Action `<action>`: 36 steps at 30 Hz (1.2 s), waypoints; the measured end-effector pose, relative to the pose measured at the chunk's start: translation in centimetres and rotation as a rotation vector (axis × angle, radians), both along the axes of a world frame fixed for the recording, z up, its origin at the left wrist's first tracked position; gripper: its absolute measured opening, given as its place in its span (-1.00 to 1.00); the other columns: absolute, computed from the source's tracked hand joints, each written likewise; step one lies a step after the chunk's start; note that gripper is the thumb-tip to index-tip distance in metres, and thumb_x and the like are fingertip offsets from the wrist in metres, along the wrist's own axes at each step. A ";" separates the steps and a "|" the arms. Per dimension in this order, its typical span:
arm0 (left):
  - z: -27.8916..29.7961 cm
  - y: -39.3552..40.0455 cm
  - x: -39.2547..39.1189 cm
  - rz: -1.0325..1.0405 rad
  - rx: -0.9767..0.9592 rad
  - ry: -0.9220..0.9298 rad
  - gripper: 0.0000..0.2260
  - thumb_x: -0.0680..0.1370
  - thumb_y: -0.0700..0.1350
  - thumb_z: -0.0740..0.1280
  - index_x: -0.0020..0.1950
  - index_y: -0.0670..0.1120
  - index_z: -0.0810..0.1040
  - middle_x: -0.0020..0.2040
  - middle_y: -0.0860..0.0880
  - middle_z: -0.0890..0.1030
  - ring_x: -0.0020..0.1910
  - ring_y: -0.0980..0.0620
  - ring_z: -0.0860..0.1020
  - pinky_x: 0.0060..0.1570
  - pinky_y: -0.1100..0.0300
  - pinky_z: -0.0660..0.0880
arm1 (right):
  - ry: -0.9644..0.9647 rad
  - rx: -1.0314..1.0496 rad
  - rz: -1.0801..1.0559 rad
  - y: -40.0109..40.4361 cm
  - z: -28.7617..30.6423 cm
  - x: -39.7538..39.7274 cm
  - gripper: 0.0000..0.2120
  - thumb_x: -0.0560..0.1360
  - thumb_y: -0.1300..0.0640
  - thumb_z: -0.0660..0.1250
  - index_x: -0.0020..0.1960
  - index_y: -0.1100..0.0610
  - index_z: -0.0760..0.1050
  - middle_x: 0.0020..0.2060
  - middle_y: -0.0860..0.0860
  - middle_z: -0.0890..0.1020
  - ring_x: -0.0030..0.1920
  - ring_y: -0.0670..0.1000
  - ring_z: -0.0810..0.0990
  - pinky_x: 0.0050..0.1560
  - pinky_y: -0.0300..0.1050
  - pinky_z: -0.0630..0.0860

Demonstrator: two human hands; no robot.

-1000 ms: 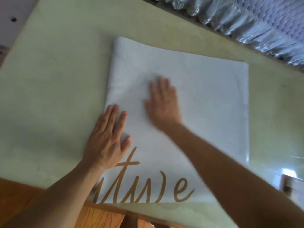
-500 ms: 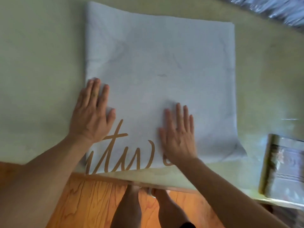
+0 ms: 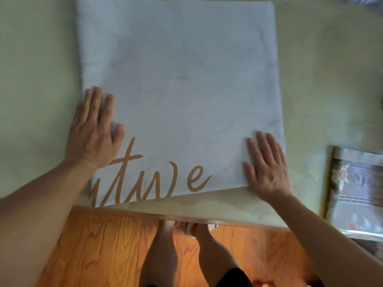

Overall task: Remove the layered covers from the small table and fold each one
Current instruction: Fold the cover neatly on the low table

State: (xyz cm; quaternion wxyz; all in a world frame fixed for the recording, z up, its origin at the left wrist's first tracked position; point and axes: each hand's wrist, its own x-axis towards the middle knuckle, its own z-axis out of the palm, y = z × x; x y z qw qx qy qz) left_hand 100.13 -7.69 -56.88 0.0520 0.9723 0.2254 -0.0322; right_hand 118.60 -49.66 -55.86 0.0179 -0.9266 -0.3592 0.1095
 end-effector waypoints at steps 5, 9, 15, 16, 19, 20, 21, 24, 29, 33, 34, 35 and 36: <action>1.9 -1.2 0.2 0.021 0.054 0.067 -0.39 0.66 0.09 0.02 0.66 -0.12 0.04 0.65 -0.28 0.00 0.64 -0.24 -0.06 0.60 -0.15 -0.08 | -0.007 -0.030 -0.006 -0.1 -0.1 0.0 -0.37 0.63 -0.18 -0.02 0.63 0.04 0.09 0.63 0.08 0.06 0.62 0.12 -0.04 0.57 0.18 0.05; 3.7 -8.9 -1.2 -0.196 -0.062 -0.032 -0.46 0.68 0.10 0.10 0.65 -0.02 0.17 0.64 -0.27 0.06 0.62 -0.32 0.01 0.56 -0.27 -0.02 | -0.033 0.008 -0.007 -0.1 0.0 0.2 -0.38 0.63 -0.16 0.00 0.61 0.10 0.17 0.61 0.13 0.13 0.61 0.17 0.02 0.57 0.17 0.05; 1.7 -12.5 -5.7 -0.449 -0.050 0.284 -0.32 0.64 0.34 -0.03 0.68 0.07 -0.07 0.67 -0.17 -0.12 0.64 -0.21 -0.14 0.55 -0.31 -0.01 | -0.059 0.057 0.011 -0.5 -0.5 0.1 -0.39 0.62 -0.15 0.04 0.61 0.09 0.18 0.60 0.14 0.15 0.61 0.18 0.03 0.57 0.16 0.04; 1.6 -12.5 -5.7 -0.452 -0.047 0.298 -0.29 0.62 0.36 -0.01 0.68 0.07 -0.07 0.67 -0.17 -0.12 0.64 -0.22 -0.14 0.54 -0.32 0.00 | -0.062 0.061 0.011 -0.6 -0.5 0.2 -0.39 0.62 -0.15 0.04 0.61 0.09 0.18 0.60 0.13 0.15 0.61 0.18 0.03 0.57 0.16 0.04; 1.9 -12.9 -5.4 -0.443 -0.062 0.298 -0.23 0.59 0.42 0.00 0.68 0.06 -0.10 0.67 -0.18 -0.14 0.64 -0.23 -0.13 0.54 -0.33 0.01 | -0.052 0.057 0.009 -0.7 -0.5 0.2 -0.38 0.62 -0.15 0.03 0.61 0.08 0.16 0.61 0.13 0.13 0.62 0.17 0.01 0.58 0.16 0.02; 2.0 -12.8 -5.3 -0.450 -0.053 0.294 -0.23 0.59 0.42 0.01 0.68 0.05 -0.10 0.67 -0.19 -0.11 0.64 -0.24 -0.11 0.53 -0.34 0.03 | -0.050 0.051 0.009 -0.7 -0.5 0.2 -0.38 0.62 -0.15 0.02 0.62 0.08 0.15 0.61 0.12 0.12 0.62 0.16 0.00 0.58 0.16 0.02; 2.1 -12.7 -5.1 -0.467 -0.036 0.292 -0.23 0.60 0.40 0.04 0.68 0.03 -0.06 0.66 -0.20 -0.04 0.63 -0.27 -0.03 0.51 -0.35 0.07 | -0.047 0.042 0.010 -0.7 -0.5 0.2 -0.38 0.62 -0.15 0.02 0.62 0.08 0.14 0.61 0.12 0.11 0.62 0.15 -0.02 0.58 0.16 0.02; 2.8 -12.5 -4.3 -0.636 0.059 0.244 -0.24 0.58 0.25 0.30 0.63 -0.12 0.14 0.46 -0.25 0.32 0.39 -0.32 0.35 0.33 -0.35 0.32 | -0.036 0.031 0.010 -0.8 -0.6 0.3 -0.38 0.63 -0.16 0.01 0.62 0.07 0.12 0.62 0.11 0.10 0.62 0.14 -0.03 0.57 0.17 0.02; 4.9 -13.5 -3.0 -0.919 0.096 0.292 -0.20 0.56 -0.20 0.36 0.64 -0.22 -0.06 0.45 -0.39 0.27 0.20 -0.42 0.43 0.08 -0.32 0.54 | -0.037 0.048 0.015 -0.7 -0.7 0.2 -0.38 0.63 -0.16 0.00 0.62 0.08 0.15 0.61 0.11 0.12 0.62 0.15 0.00 0.57 0.18 0.04; 6.9 -17.9 -0.2 -0.759 0.120 0.513 -0.26 0.58 -0.31 0.29 0.59 -0.32 -0.12 0.43 -0.40 0.21 0.16 -0.45 0.48 0.14 -0.37 0.52 | -0.018 0.034 0.013 -0.7 -0.4 0.1 -0.38 0.63 -0.17 -0.02 0.62 0.07 0.13 0.62 0.11 0.10 0.62 0.15 -0.01 0.57 0.17 0.03; 7.0 -19.1 0.6 -0.681 0.103 0.523 -0.40 0.60 -0.30 0.21 0.56 -0.33 0.00 0.38 -0.40 0.28 0.10 -0.44 0.53 0.08 -0.34 0.55 | -0.014 0.031 0.015 -0.6 -0.3 0.1 -0.38 0.63 -0.17 -0.02 0.62 0.07 0.13 0.62 0.11 0.10 0.62 0.15 -0.02 0.57 0.18 0.04; 7.1 -20.0 1.3 -0.582 0.088 0.517 -0.52 0.61 -0.28 0.14 0.51 -0.32 0.14 0.27 -0.38 0.39 -0.02 -0.40 0.59 -0.04 -0.26 0.60 | 0.000 0.028 0.017 -0.6 -0.1 0.1 -0.37 0.63 -0.18 -0.03 0.62 0.07 0.12 0.62 0.11 0.09 0.62 0.15 -0.02 0.57 0.18 0.03; 7.1 -20.3 1.8 -0.478 0.074 0.501 -0.60 0.60 -0.28 0.09 0.45 -0.29 0.26 0.14 -0.34 0.47 -0.16 -0.33 0.61 -0.20 -0.13 0.62 | 0.023 0.025 0.018 -0.5 0.1 0.2 -0.36 0.63 -0.20 -0.04 0.63 0.07 0.11 0.62 0.10 0.07 0.62 0.14 -0.05 0.57 0.19 0.02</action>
